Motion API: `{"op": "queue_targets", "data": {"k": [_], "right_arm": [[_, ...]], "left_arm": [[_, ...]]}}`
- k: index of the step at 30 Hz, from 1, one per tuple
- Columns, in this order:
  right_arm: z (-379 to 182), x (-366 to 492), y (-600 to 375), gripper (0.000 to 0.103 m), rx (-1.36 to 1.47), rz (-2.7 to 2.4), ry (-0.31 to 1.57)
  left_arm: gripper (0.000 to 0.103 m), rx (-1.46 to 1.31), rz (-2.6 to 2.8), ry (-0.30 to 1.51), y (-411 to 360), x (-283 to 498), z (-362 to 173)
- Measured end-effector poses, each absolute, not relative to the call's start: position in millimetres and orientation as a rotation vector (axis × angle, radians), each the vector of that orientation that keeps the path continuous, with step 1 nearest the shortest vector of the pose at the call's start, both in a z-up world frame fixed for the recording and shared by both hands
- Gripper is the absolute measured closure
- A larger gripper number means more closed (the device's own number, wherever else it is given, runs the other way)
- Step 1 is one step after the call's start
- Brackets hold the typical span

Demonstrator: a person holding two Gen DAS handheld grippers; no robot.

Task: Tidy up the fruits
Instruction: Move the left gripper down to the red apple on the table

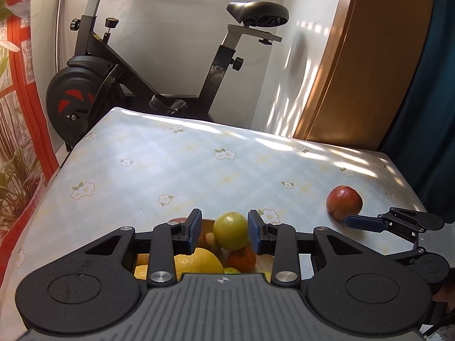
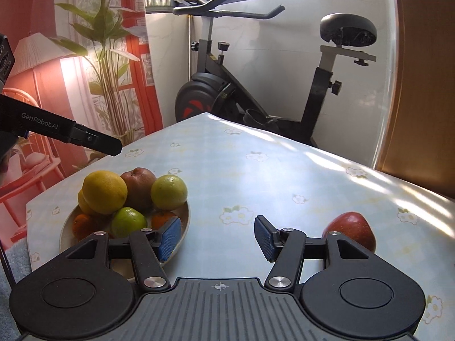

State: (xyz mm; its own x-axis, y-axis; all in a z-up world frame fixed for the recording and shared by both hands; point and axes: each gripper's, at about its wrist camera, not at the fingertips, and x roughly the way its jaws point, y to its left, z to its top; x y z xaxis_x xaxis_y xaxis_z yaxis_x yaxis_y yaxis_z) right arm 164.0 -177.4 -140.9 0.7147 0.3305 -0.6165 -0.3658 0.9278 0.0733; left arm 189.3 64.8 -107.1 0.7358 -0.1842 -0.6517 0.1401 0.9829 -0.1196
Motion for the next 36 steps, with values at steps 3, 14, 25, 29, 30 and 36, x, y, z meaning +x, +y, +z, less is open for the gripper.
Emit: {"op": "queue_targets", "data": {"k": [3, 14, 25, 29, 30, 36], "right_arm": [[-146.7, 161.0, -205.6, 0.049, -0.044, 0.332, 0.676], [-164.1, 161.9, -264.2, 0.047, -0.026, 0.233, 0.68], [-188.0, 168.9, -295.4, 0.041, 0.083, 0.153, 0.69], [-194.5, 172.4, -300.1, 0.039, 0.143, 0.148, 0.668], [-195.8, 173.4, -300.2, 0.038, 0.151, 0.147, 0.664], [-203.3, 176.8, -299.2, 0.038, 0.168, 0.153, 0.664]], "left_arm": [[0.066, -0.05, -0.212, 0.722, 42.4, 198.5, -109.9], [0.065, -0.017, -0.314, 0.738, -27.0, 235.1, -124.0], [0.06, -0.044, -0.421, 0.851, -107.3, 295.7, -154.2], [0.06, -0.026, -0.429, 0.885, -122.6, 311.4, -164.1], [0.06, -0.028, -0.432, 0.895, -123.4, 313.3, -166.1], [0.06, -0.022, -0.466, 0.95, -129.5, 322.7, -175.3]]}}
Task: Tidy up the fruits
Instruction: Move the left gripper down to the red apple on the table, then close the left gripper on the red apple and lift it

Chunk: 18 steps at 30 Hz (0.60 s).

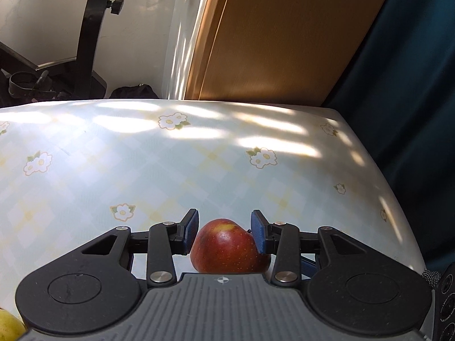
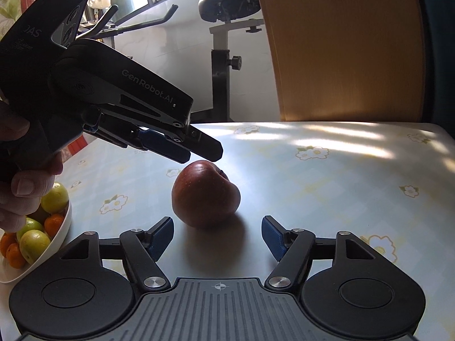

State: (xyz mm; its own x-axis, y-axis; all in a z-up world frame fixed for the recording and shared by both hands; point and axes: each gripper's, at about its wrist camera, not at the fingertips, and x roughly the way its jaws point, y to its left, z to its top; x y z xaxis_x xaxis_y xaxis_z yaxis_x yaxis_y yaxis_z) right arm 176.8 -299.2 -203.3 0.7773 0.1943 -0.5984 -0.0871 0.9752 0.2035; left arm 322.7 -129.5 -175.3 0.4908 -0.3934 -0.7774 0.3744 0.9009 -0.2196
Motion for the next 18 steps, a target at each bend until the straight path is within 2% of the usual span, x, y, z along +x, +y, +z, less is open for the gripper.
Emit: {"op": "queue_targets", "data": {"k": [4, 9, 18], "right_arm": [[-205.6, 177.7, -297.8, 0.037, 0.188, 0.161, 0.664], [-207.9, 181.5, -292.4, 0.037, 0.191, 0.181, 0.667], [-209.7, 191.8, -269.4, 0.04, 0.116, 0.241, 0.685]], "left_arm": [[0.059, -0.014, -0.489, 0.951, -127.9, 318.8, -176.5], [0.052, 0.008, -0.511, 0.945, -117.9, 310.6, -173.5], [0.052, -0.03, -0.467, 0.959, -81.9, 308.0, -175.2]]}}
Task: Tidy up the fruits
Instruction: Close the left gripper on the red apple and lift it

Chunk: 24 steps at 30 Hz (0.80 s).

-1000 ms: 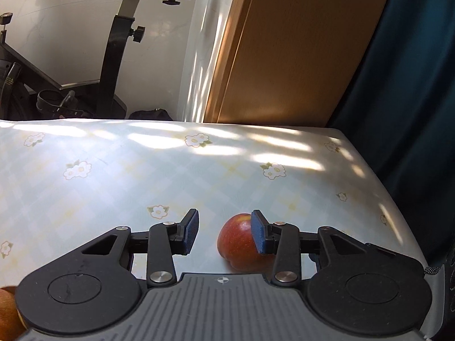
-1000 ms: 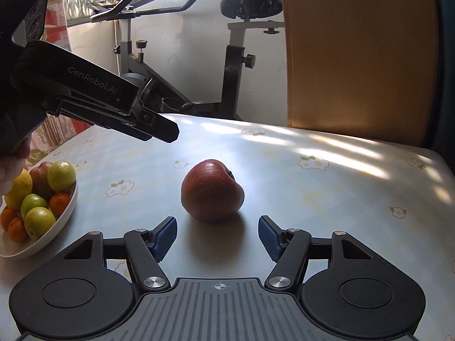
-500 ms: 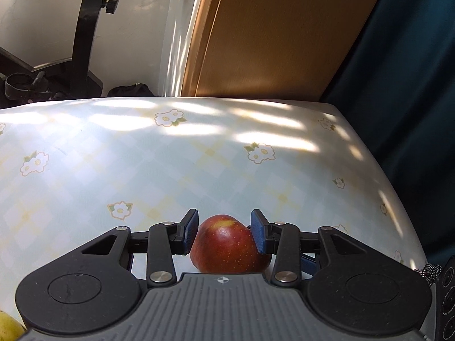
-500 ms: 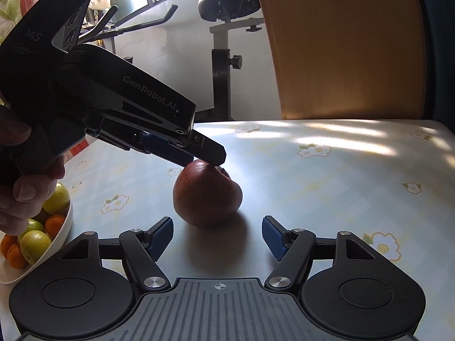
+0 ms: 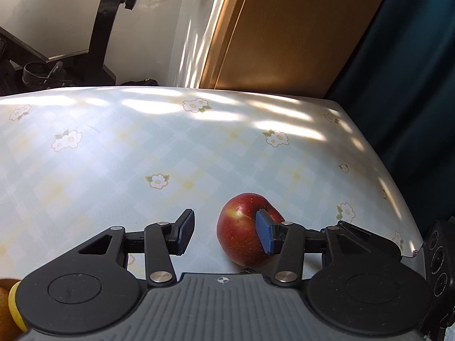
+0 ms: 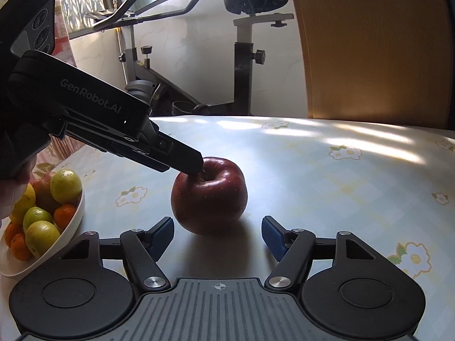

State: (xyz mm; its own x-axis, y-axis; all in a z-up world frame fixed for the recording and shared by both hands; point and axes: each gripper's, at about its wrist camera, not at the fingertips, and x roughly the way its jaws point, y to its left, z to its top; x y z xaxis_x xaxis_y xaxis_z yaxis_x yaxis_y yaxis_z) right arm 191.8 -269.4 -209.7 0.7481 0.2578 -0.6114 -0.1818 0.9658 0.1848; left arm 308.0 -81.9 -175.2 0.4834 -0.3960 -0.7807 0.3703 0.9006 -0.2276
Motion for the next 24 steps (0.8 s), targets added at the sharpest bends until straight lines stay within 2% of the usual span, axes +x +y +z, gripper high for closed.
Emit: {"op": "queue_targets", "data": {"k": [5, 7, 9, 17, 21, 24], "right_arm": [[-209.7, 199.6, -258.1, 0.045, 0.058, 0.269, 0.689], [-210.5, 201.9, -253.7, 0.054, 0.034, 0.276, 0.699], [-210.9, 202.7, -251.7, 0.056, 0.017, 0.269, 0.702], [-211.5, 203.6, -251.2, 0.055, 0.003, 0.264, 0.705], [-211.6, 205.0, -252.5, 0.055, 0.009, 0.269, 0.705], [-211.9, 206.1, -253.3, 0.055, 0.009, 0.274, 0.704]], "left_arm": [[0.054, -0.1, -0.45, 0.978, -65.1, 315.8, -179.7], [0.056, -0.131, -0.465, 0.983, -63.4, 319.0, -181.7], [0.056, -0.167, -0.496, 0.99, -64.9, 319.7, -184.4], [0.056, -0.234, -0.56, 1.015, -72.9, 328.0, -195.7], [0.066, -0.256, -0.586, 1.021, -72.6, 329.1, -198.0], [0.066, -0.254, -0.593, 1.021, -73.0, 329.3, -199.4]]}}
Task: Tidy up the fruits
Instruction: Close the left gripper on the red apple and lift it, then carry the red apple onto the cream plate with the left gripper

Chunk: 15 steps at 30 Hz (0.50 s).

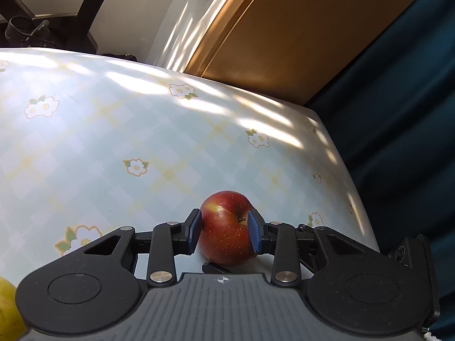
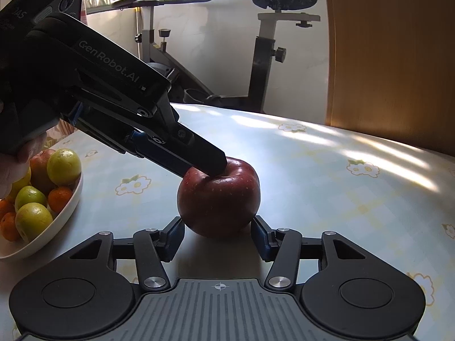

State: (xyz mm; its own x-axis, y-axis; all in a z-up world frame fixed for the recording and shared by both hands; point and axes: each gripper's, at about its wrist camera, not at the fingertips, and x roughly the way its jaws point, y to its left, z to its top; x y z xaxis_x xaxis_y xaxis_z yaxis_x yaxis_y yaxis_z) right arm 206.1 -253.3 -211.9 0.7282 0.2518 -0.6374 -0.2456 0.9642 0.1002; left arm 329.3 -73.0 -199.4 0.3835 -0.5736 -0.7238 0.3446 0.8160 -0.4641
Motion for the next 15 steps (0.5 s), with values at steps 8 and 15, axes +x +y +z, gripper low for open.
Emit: {"op": "queue_targets", "data": {"k": [8, 15], "right_arm": [[-206.2, 196.7, -246.0, 0.055, 0.015, 0.315, 0.711], [-184.0, 177.7, -211.3, 0.055, -0.032, 0.391, 0.704]], "left_arm": [[0.067, -0.217, -0.602, 1.017, -64.6, 311.7, -191.1], [0.067, -0.233, -0.57, 0.994, -33.8, 274.6, -171.0]]}}
